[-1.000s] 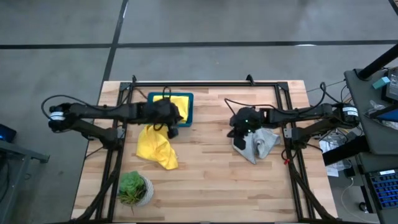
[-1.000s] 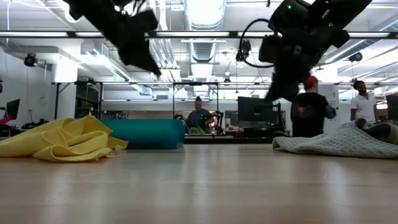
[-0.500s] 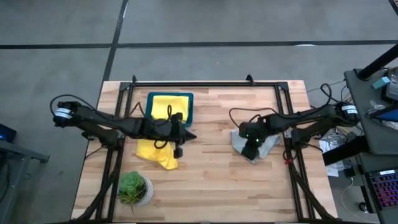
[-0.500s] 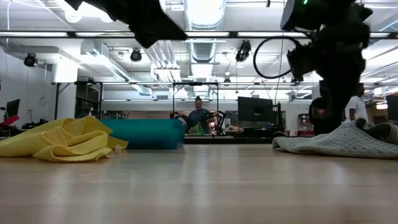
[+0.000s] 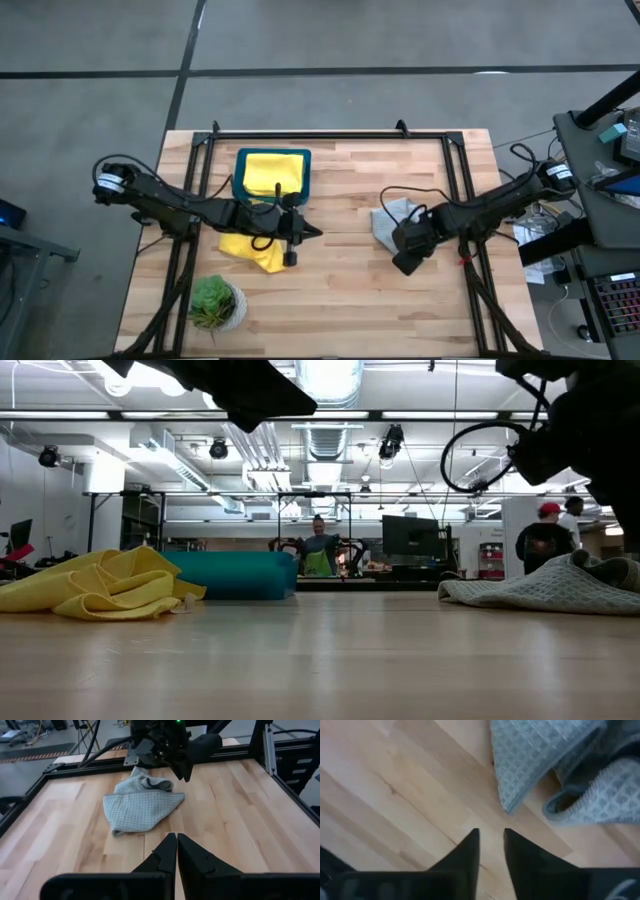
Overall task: Fold microfiber towels
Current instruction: Fold the gray microfiber towel
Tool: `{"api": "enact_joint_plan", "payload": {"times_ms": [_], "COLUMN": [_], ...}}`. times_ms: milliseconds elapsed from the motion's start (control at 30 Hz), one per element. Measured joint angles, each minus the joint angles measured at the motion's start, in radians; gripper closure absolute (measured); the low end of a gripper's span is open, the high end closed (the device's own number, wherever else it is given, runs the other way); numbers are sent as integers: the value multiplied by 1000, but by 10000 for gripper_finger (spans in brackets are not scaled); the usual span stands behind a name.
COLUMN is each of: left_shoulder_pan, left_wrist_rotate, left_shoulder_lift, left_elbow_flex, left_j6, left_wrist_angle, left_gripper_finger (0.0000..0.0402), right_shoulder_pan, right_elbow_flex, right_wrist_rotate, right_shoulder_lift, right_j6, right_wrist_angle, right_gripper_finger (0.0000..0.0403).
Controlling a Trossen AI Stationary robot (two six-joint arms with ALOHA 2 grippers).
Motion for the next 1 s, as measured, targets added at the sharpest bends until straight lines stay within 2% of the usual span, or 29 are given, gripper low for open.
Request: {"api": "enact_joint_plan", "payload": {"times_ms": [200, 333, 667, 867, 1000], "left_shoulder_pan": [-1, -2, -16, -16, -16], "left_wrist_rotate": [0, -1, -2, -2, -3], "left_shoulder_lift": [-15, -19, -16, -16, -16], "left_elbow_flex": [0, 0, 0, 0, 0], "left_j6": [31, 23, 30, 32, 41], "left_wrist_angle": [0, -2, -10, -9, 0], "left_gripper_finger": [401, 401, 402, 402, 402], "right_shoulder_pan": [18, 14, 14, 6, -9], "right_elbow_flex": [-20, -23, -24, -28, -44], "right_wrist_rotate": [150, 199, 205, 341, 370], "right_shoulder_lift": [14, 34, 67, 67, 80], "right_j6": [63, 70, 112, 105, 65], "right_wrist_angle": [-2, 1, 28, 45, 106], "right_gripper_finger": [240, 215, 234, 255, 270]}}
